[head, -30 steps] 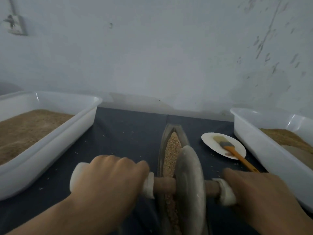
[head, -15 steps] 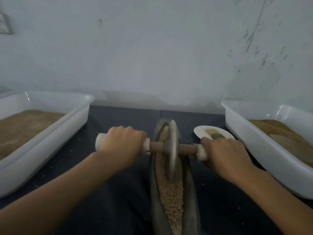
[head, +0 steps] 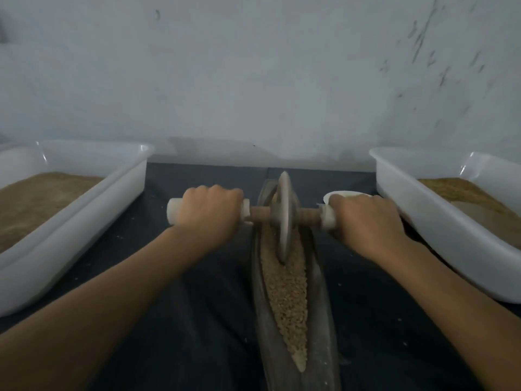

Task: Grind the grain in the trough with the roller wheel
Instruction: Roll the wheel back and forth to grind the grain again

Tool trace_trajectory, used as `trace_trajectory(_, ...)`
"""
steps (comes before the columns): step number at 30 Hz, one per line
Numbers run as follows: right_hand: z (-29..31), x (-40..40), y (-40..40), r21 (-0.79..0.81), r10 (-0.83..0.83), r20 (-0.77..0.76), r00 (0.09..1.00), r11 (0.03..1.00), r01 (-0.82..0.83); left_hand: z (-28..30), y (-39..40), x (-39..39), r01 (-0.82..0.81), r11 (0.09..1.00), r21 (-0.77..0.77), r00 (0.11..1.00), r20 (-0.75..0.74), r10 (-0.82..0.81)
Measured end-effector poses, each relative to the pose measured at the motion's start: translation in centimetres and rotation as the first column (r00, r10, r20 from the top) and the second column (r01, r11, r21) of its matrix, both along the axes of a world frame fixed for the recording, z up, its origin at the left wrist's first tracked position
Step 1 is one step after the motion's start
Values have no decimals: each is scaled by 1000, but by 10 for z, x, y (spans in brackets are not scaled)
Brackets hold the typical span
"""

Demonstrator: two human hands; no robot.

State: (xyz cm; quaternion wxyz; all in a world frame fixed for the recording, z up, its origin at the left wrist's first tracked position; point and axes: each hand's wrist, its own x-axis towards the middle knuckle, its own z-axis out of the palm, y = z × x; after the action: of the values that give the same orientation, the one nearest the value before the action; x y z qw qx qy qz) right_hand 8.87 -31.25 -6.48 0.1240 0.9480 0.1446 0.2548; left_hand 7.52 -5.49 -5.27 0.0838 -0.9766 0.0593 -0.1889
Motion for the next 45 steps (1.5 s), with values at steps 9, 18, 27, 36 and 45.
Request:
trace_trajectory(9, -2, -37, -6, -19, 25, 29, 999, 1000, -25, -5, 5, -27, 63, 997, 44, 997, 49, -65)
trace_trajectory(18, 6, -92, -11, -21, 115, -92, 989, 993, -117, -8, 13, -76, 146, 985, 94, 988, 31, -150)
trace_trajectory(27, 13, 7, 14, -12, -36, 6, 999, 999, 36, 3, 0, 17, 32, 998, -49, 998, -53, -35)
trace_trajectory(36, 16, -99, -5, 21, 217, -76, 973, 976, -216, 3, 16, -100, 179, 982, -66, 980, -78, -184)
trace_trajectory(45, 5, -19, 7, 11, 15, -62, 998, 1000, -14, -2, 4, -6, 18, 1000, 0, 1000, -3, -18)
